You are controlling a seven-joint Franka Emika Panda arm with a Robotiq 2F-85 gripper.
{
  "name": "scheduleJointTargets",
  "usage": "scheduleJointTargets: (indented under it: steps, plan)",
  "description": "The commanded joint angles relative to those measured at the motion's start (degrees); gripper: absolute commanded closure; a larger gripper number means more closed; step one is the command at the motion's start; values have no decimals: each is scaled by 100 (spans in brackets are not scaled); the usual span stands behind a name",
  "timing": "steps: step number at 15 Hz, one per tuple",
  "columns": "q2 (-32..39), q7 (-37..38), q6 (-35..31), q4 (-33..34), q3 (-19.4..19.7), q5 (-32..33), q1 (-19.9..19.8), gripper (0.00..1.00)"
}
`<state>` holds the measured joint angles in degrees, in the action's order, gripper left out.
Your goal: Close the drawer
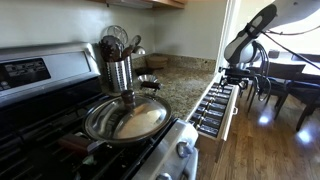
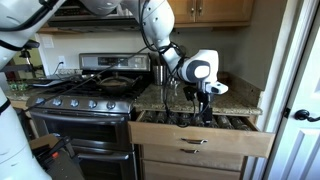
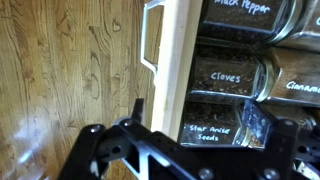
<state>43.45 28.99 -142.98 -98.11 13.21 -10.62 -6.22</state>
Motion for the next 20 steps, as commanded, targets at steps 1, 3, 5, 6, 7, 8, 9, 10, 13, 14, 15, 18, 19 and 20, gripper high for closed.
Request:
scheduleJointTargets:
  steps: [1,3,5,6,7,8,9,10,13,14,15,18,19,20]
  plan:
    - [-1067,-464,76,-1118,39,27,-122,0]
    - [-1447,-565,123,-1514,136,107,-128,0]
    - [-1771,-608,115,-1879,215,166,-132,0]
    - [-1170,-473,29,-1226,146,99,-163,0]
    - [-1278,-488,27,-1328,154,100,-179,0]
    - [-1277,-488,26,-1317,151,99,-184,0]
    - [-1249,-490,23,-1300,141,97,-181,0]
    - [-1200,-491,21,-1262,131,95,-178,0]
    - [-1269,-633,-681,-1578,19,-129,-264,0]
    - [-1322,-664,-1221,-1801,-23,-266,-306,0]
    - [-1342,-729,-1558,-1918,-89,-380,-360,0]
    - [-1415,-1107,-2452,-2386,-618,-1091,-817,0]
    - [-1416,-1264,-2604,-2475,-824,-1289,-993,0]
    - [-1420,-1462,-2645,-2534,-1081,-1499,-1229,4]
